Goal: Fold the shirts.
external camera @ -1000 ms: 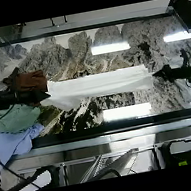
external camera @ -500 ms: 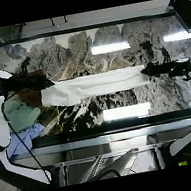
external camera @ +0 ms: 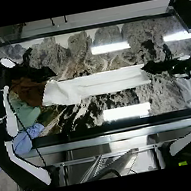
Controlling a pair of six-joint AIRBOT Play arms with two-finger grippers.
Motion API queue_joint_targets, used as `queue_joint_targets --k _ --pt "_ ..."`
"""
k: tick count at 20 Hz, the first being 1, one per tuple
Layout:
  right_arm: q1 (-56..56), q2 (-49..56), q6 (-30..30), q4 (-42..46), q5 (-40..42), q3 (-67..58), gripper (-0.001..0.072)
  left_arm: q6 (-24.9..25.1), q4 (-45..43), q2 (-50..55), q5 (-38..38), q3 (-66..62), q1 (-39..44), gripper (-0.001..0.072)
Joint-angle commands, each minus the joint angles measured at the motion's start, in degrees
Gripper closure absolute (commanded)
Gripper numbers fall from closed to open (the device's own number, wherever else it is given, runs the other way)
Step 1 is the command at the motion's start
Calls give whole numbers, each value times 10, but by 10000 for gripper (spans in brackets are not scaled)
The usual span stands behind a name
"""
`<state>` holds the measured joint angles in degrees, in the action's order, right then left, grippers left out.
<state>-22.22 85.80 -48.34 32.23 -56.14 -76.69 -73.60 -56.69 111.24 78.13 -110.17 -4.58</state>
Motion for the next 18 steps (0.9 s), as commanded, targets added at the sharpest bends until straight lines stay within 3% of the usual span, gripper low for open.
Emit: queue_joint_targets --k 1,4,10,12,14,18 --pt "-6 -21 1 67 -7 -13 211 -52 -57 3 49 -63 -10 105" --pt "-5 3 -57 136 -21 -14 210 -56 -46 -5 93 -63 -14 105" --pt "-3 56 -29 24 -59 -14 218 -55 -46 -39 91 18 2 106" --pt "6 60 -19 7 -61 -14 515 -55 -45 -39 96 17 11 107" --pt "12 60 -3 3 -62 -19 695 -55 -46 -39 91 17 29 107" --pt "-5 43 -28 0 -120 -108 696 -55 -46 -39 64 17 83 110"
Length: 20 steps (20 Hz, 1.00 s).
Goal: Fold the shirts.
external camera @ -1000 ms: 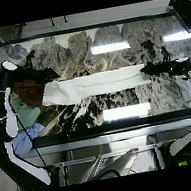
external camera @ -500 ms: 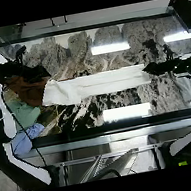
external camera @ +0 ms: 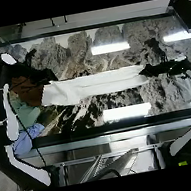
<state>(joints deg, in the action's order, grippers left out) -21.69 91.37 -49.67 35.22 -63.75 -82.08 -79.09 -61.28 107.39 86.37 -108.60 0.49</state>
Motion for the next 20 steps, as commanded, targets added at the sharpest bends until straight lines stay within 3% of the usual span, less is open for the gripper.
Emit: queue_joint_targets --k 1,2,3,6,9,13,17,20 --pt "-20 -19 -30 -30 -66 -89 696 0 0 0 -33 2 52 295" --pt "-31 -26 -46 -30 -94 -129 696 0 0 3 -48 2 71 553" --pt "-42 -30 -63 -30 -123 -169 696 0 3 9 -69 1 98 683" --pt "-61 -33 -112 -40 -204 -284 696 0 97 50 -149 1 181 683" --pt "-55 -47 -141 -77 -221 -327 695 8 216 111 -236 -19 266 684" --pt "-11 -66 -177 -117 -221 -328 696 8 224 181 -278 -114 347 684" --pt "82 -66 -218 -98 -204 -328 696 13 223 147 -275 -81 336 693" --pt "189 -64 -247 11 -136 -327 695 37 218 73 -187 -52 251 694"
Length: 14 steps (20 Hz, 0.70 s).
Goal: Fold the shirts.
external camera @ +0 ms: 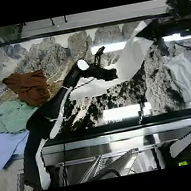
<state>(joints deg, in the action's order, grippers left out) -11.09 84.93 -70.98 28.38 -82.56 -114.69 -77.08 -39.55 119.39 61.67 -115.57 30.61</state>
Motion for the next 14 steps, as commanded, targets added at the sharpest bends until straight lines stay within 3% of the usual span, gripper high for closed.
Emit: queue_joint_targets --k 1,5,10,11,12,13,14 --pt "128 5 -51 120 81 -1 696 17 1 -71 99 22 -85 694" --pt "292 51 -102 182 209 -1 696 12 0 -161 209 21 -238 694" --pt "443 179 -109 184 341 -1 694 -2 2 -232 270 22 -381 693" --pt "465 206 -107 184 368 -1 641 -2 2 -240 272 22 -399 693" --pt "481 224 -98 184 391 -1 402 -2 2 -248 272 22 -414 693" --pt "490 233 -98 184 405 -1 277 -2 3 -253 271 21 -425 693" --pt "491 231 -91 184 409 -3 277 -2 3 -257 271 21 -434 693"
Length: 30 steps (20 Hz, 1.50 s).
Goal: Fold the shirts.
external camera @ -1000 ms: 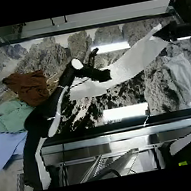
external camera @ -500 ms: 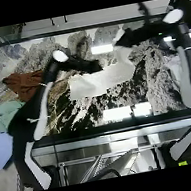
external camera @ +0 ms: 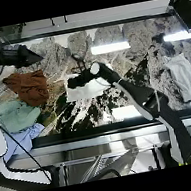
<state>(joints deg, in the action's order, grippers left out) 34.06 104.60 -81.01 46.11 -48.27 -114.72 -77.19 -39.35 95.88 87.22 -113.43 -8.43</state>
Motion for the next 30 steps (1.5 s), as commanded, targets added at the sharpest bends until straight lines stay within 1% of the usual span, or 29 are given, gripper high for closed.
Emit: queue_joint_targets --k 1,4,5,6,8,9,10,11,12,14,16,17,19,21,22,25,27,28,29,30 --pt "35 22 24 7 64 -5 277 -1 1 -24 15 0 -51 693" --pt "1 -53 48 13 38 -5 277 -1 5 -24 12 0 -58 693" --pt "-16 -82 47 40 23 -5 277 -1 5 -24 12 0 -58 693" --pt "-35 -108 42 87 2 -5 278 -1 5 -24 12 0 -57 693" --pt "-86 -147 -20 203 -62 -5 271 -1 5 -24 13 0 -57 693" --pt "-117 -154 -45 239 -104 -5 246 -1 5 -24 13 0 -57 693" --pt "-152 -151 -53 248 -142 -4 159 -1 5 -24 13 0 -57 693" --pt "-184 -144 -54 248 -169 2 128 -1 4 -24 14 0 -57 693" --pt "-215 -133 -55 248 -185 8 129 -1 4 -24 14 0 -57 693" --pt "-279 -97 -74 235 -203 10 128 -1 4 -24 15 0 -57 693" --pt "-322 -58 -66 183 -223 10 128 -1 4 -24 18 0 -57 693" --pt "-333 -40 -49 160 -233 10 128 -1 4 -24 17 0 -57 693" --pt "-333 -7 -23 136 -249 10 128 -1 4 -24 17 0 -57 694" --pt "-316 20 -12 130 -246 10 128 -1 4 -23 17 0 -57 693" --pt "-307 31 -2 113 -244 10 128 -1 4 -24 17 0 -57 693" --pt "-289 45 34 46 -231 10 132 -1 4 -23 17 0 -57 693" --pt "-282 45 40 27 -223 10 135 -1 4 -23 17 0 -57 693" --pt "-281 45 39 24 -223 10 164 -1 4 -23 17 0 -57 693" --pt "-281 45 40 20 -225 10 333 -1 4 -23 18 0 -56 693" --pt "-281 45 49 6 -229 10 459 -1 4 -23 18 0 -55 693"
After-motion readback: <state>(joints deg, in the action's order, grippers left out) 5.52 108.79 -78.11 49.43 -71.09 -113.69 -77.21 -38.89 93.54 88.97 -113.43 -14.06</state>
